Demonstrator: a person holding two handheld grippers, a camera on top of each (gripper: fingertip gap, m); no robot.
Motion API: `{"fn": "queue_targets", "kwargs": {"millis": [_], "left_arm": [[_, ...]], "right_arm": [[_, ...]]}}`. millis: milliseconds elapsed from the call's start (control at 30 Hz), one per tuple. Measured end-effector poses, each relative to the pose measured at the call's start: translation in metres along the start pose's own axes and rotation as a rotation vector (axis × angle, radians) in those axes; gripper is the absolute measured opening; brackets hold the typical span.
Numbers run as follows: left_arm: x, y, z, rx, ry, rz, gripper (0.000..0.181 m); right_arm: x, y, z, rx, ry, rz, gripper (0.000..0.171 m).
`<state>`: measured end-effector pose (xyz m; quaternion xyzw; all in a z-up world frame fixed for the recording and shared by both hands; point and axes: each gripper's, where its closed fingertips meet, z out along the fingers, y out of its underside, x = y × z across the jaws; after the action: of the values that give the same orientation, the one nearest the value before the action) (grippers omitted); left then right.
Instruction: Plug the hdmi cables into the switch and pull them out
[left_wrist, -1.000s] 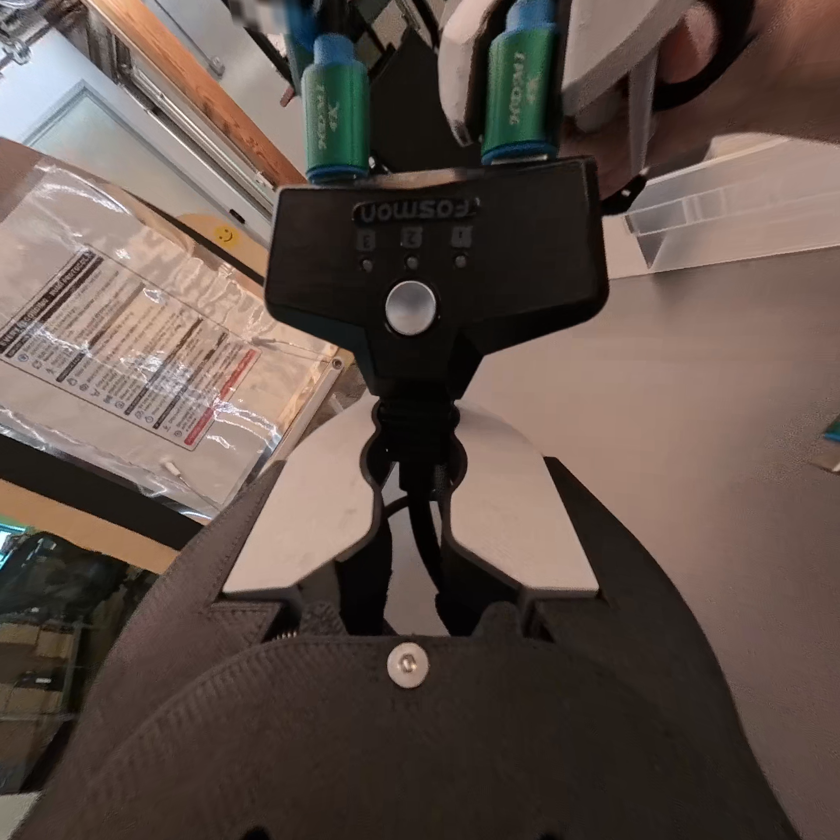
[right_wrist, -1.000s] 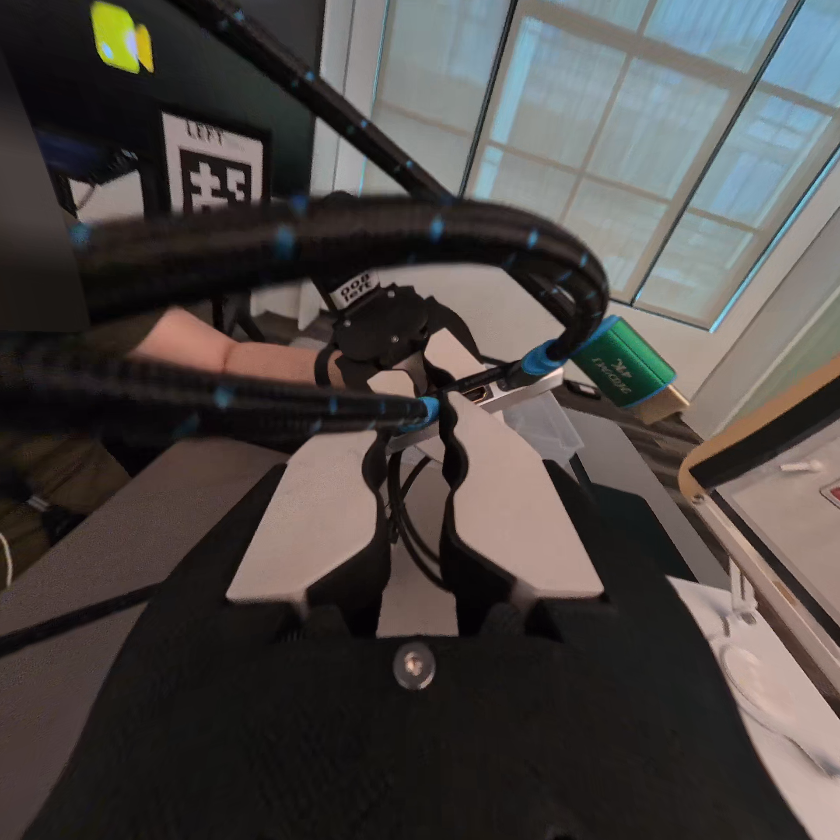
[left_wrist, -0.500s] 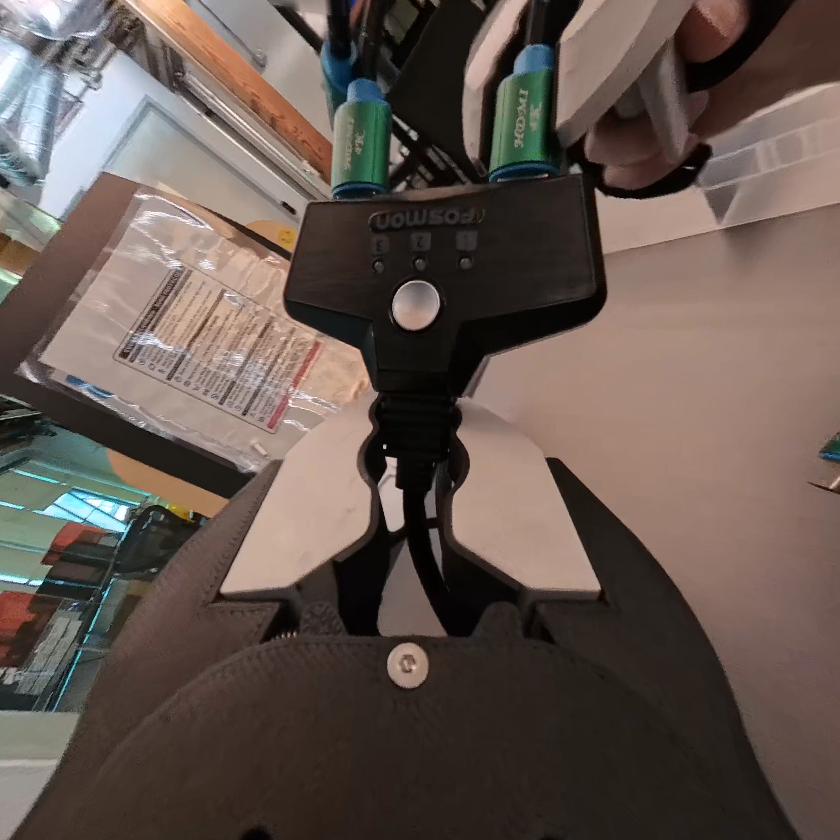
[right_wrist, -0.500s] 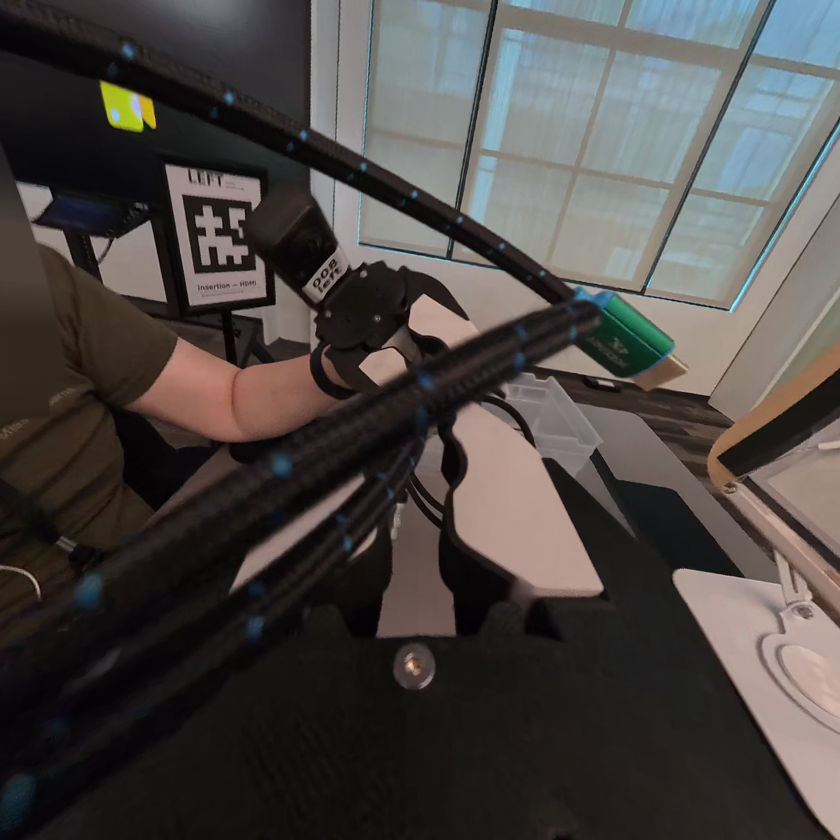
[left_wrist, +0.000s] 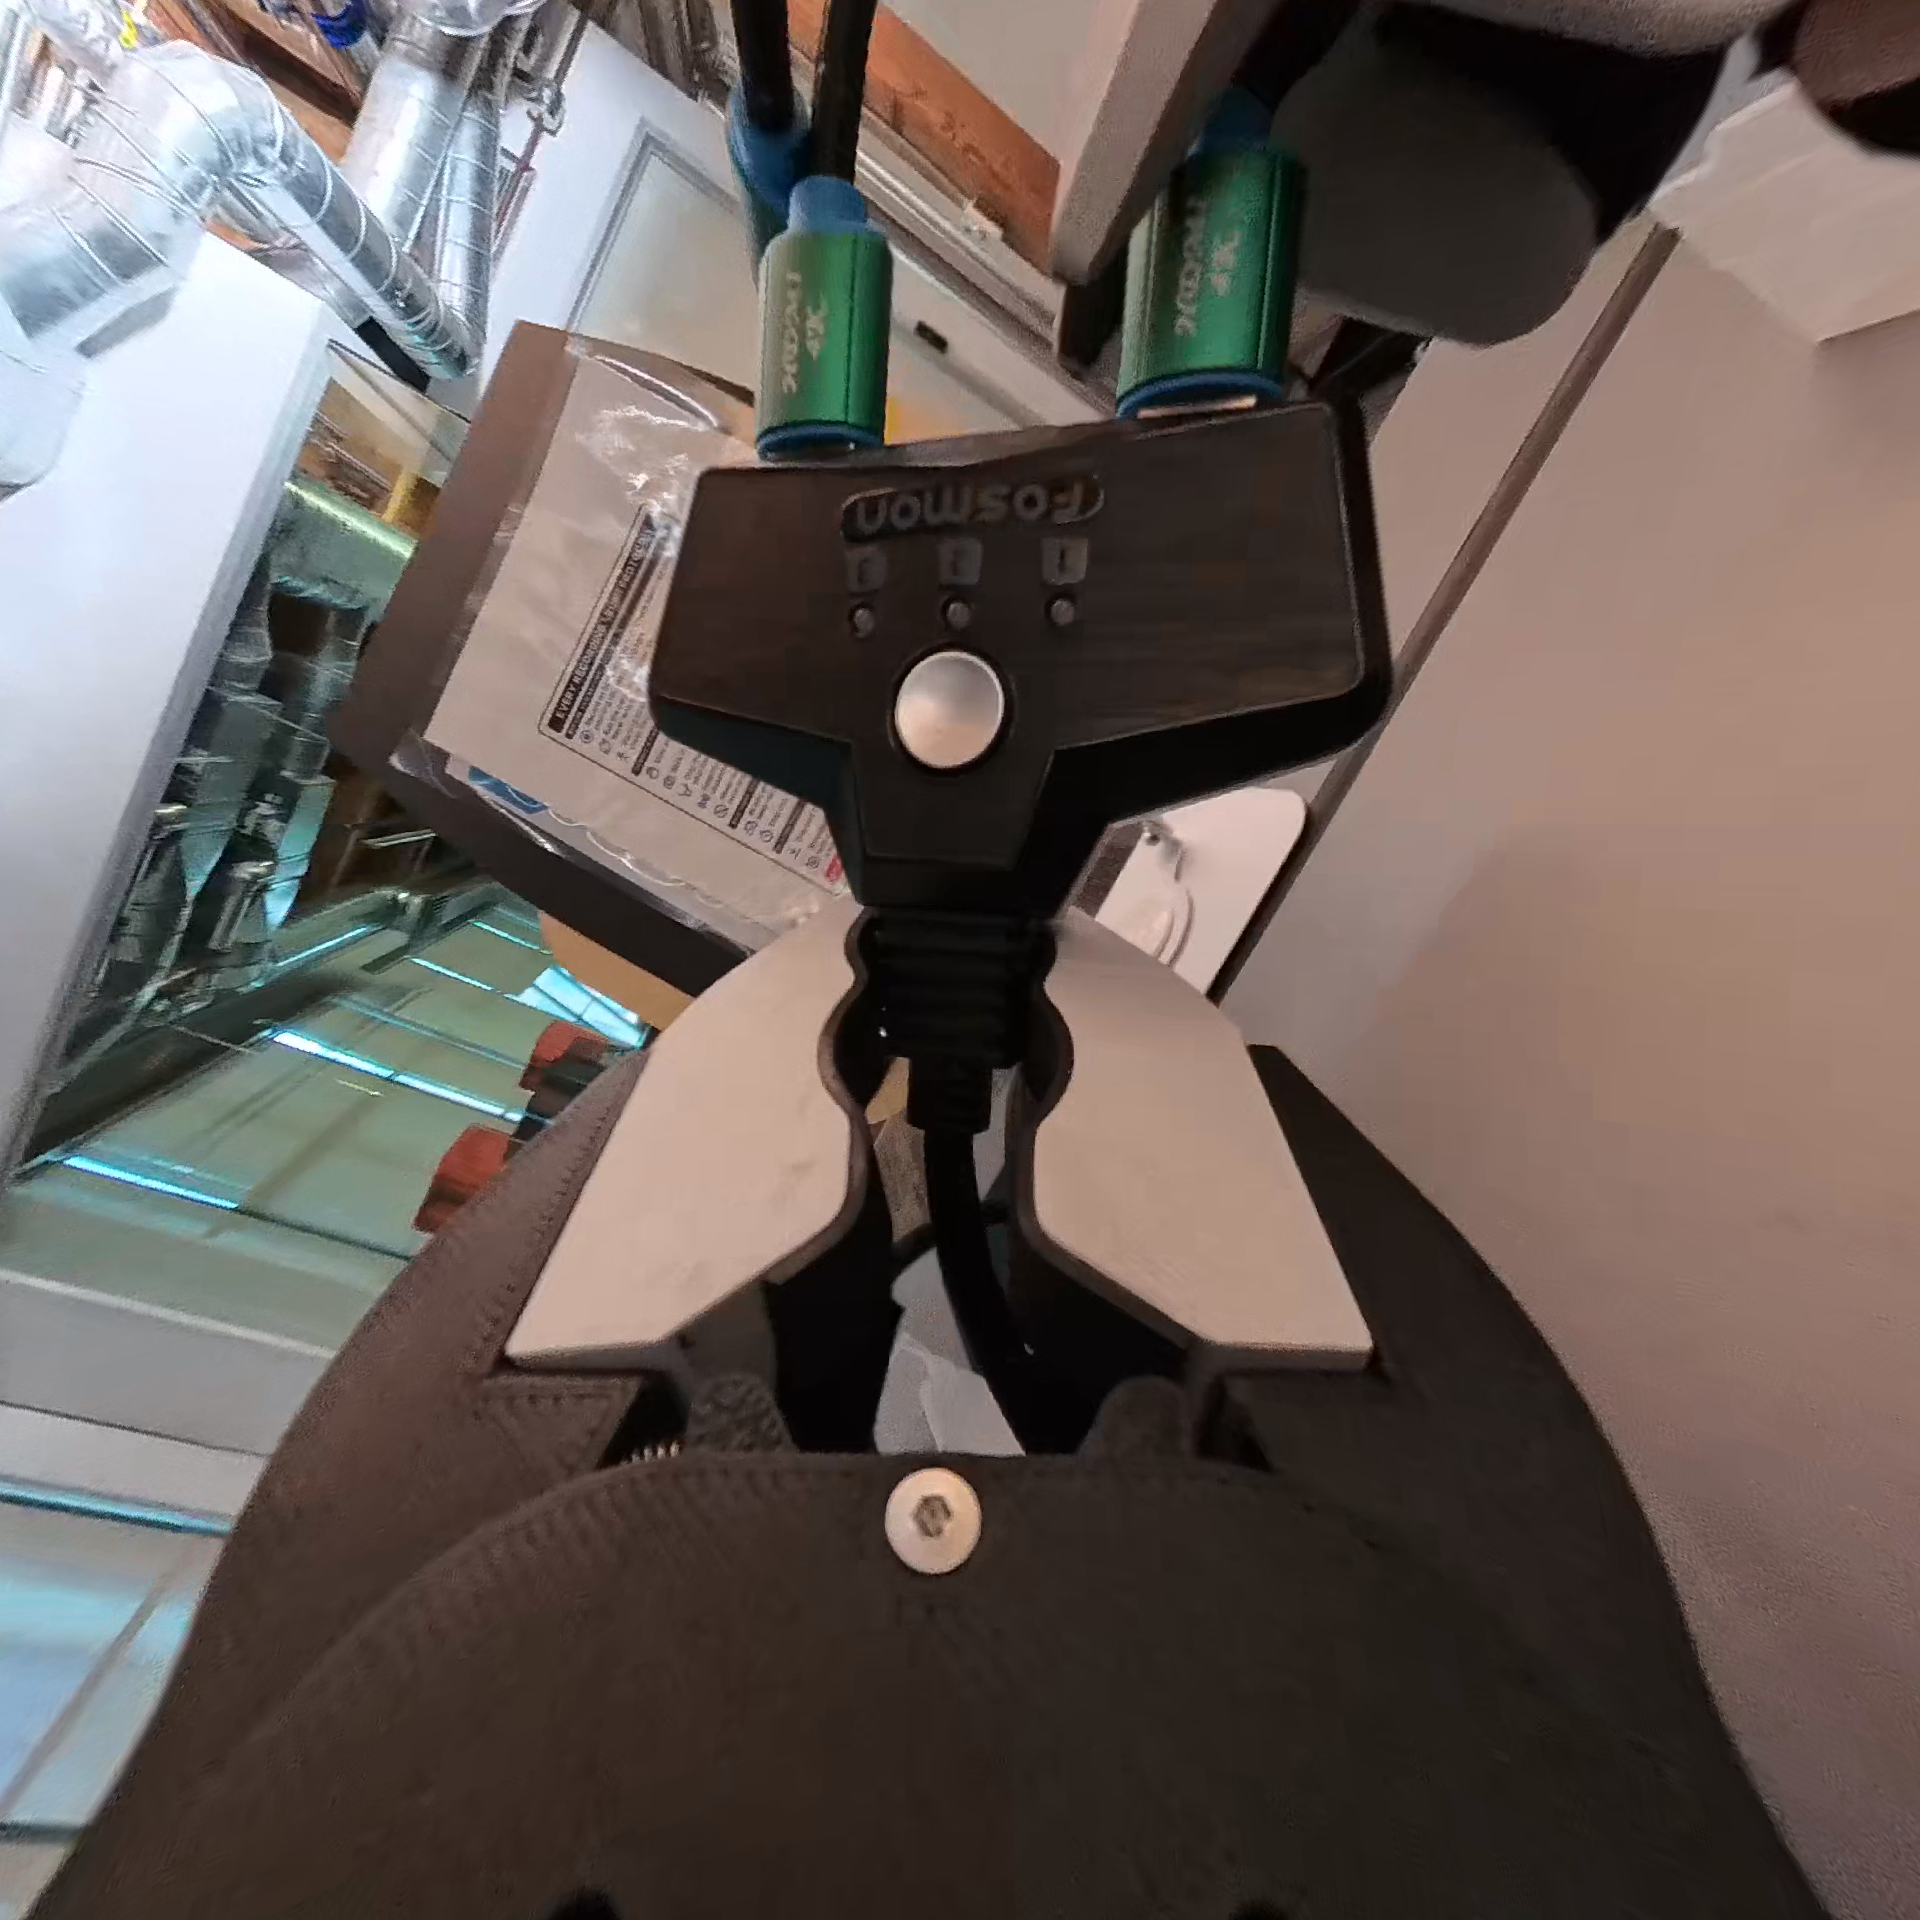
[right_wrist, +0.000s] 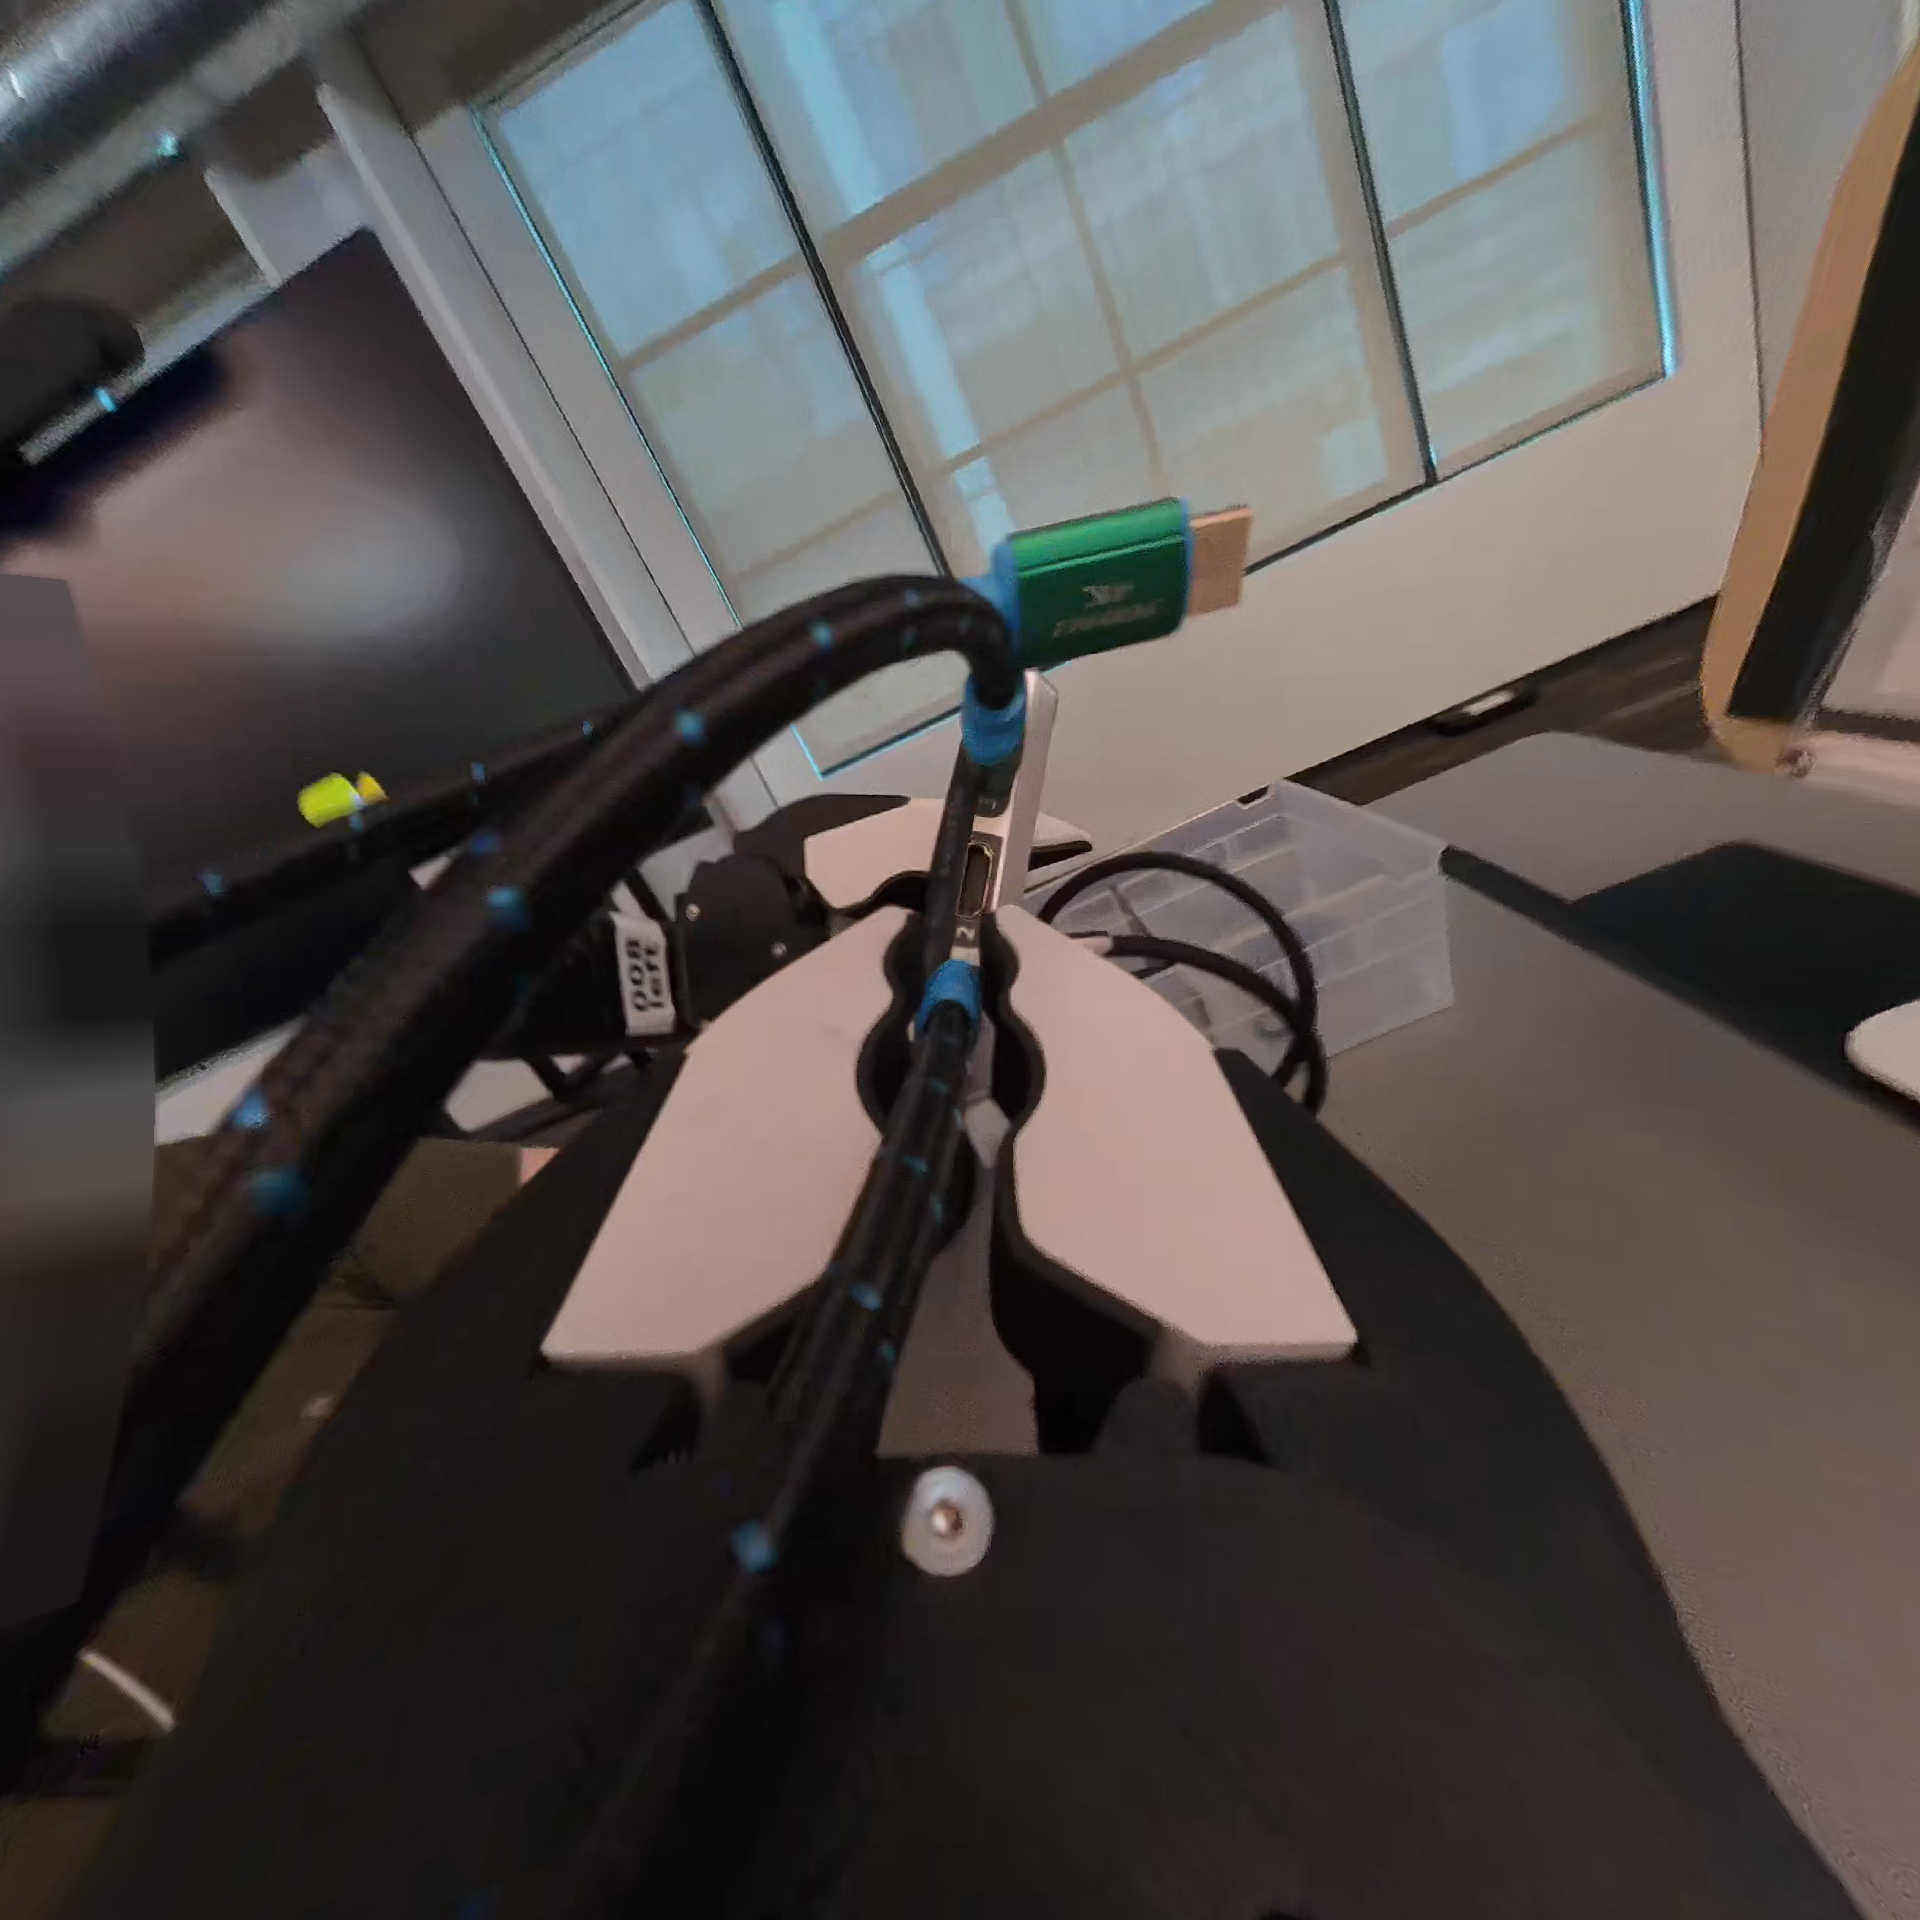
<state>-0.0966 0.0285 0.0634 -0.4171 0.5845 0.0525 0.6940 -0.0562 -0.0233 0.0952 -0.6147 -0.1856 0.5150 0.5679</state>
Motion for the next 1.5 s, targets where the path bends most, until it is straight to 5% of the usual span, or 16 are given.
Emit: {"fn": "queue_targets", "kwargs": {"millis": [667, 1500], "left_arm": [[0.011, 0.006, 0.005, -0.033, 0.079, -0.011, 0.023], [0.001, -0.001, 0.002, 0.017, 0.046, -0.057, 0.023]], "right_arm": [[0.001, 0.023, -0.010, -0.225, 0.056, -0.059, 0.013], [-0.003, 0.014, -0.008, -0.163, 0.007, -0.079, 0.013]]}}
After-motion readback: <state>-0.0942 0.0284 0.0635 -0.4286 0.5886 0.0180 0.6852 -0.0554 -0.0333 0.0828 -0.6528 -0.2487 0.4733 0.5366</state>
